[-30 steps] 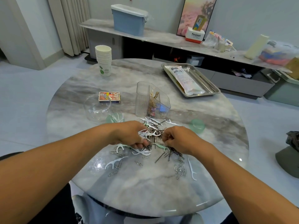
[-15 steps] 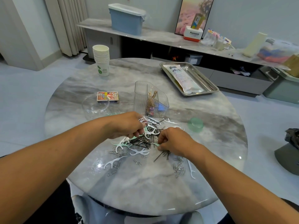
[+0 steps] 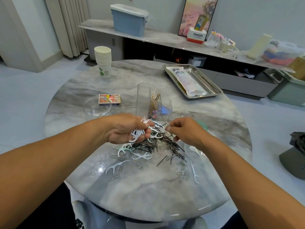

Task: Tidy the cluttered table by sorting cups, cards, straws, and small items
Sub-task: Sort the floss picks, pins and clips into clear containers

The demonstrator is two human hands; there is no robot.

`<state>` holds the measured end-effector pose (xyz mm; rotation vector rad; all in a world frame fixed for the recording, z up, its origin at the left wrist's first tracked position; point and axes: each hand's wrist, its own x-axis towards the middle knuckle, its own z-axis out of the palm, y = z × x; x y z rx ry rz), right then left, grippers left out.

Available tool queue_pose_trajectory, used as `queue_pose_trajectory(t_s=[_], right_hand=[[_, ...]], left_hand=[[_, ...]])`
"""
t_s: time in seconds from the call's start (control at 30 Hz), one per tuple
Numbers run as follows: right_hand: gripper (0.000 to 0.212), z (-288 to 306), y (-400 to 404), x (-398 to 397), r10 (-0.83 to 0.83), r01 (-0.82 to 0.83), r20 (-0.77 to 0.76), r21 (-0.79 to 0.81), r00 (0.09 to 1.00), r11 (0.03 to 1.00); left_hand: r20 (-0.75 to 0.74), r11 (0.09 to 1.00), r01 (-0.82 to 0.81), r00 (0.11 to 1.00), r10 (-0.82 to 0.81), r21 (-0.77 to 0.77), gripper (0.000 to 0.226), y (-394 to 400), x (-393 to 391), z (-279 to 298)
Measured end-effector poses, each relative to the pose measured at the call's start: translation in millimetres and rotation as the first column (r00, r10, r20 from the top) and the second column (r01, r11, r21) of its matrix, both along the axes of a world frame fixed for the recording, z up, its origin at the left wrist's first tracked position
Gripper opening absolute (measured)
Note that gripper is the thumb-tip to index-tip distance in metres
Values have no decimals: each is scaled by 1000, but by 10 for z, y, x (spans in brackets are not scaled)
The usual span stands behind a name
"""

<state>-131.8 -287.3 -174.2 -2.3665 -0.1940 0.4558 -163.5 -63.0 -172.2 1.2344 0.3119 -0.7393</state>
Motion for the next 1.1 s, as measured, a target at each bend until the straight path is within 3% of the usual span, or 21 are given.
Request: queue_pose_trajectory(t_s=[0.13, 0.23, 0.4, 0.5, 0.6, 0.67, 0.8, 0.93, 1.03, 1.1], right_hand=[[20, 66, 34, 10, -120, 174, -190, 300, 974, 938], [14, 163, 82, -31, -14, 231, -399, 503, 917, 833], [6, 122, 198, -108, 67, 208, -463, 517, 884, 830], [10, 29, 268, -151, 31, 160, -386, 450, 922, 878], [28, -16, 290, -141, -48, 183, -304, 435, 951, 881], [35, -15, 283, -120, -90, 251, -340, 467, 936, 848], [31, 2, 277, -132, -56, 310, -445, 524, 894, 793], [19, 51, 289, -160, 51, 275, -449, 629, 892, 727], [32, 72, 295, -175, 86, 285, -462, 673, 883, 683], [38, 71, 283, -169, 78, 293, -462, 674, 884, 678]], left_hand=[[-25, 999, -25, 999, 24, -46, 29, -74, -14, -2], [-79, 990, -3, 997, -9, -143, 57, -89, -4, 27], [-63, 969, 78, 993, -95, -236, 83, -89, -17, 22], [-16, 976, 144, 989, -148, -161, 85, -129, -38, 25], [64, 991, 135, 989, -134, -10, 73, -169, -41, -4], [99, 994, 107, 989, -110, 31, 62, -188, -47, -32], [120, 991, 120, 986, -112, -59, 50, -214, -52, -55], [222, 983, 183, 959, -174, -21, 39, -250, -81, -57], [269, 978, 202, 941, -207, 49, 44, -238, -87, -53], [290, 968, 230, 923, -251, 106, 31, -232, -101, -47]])
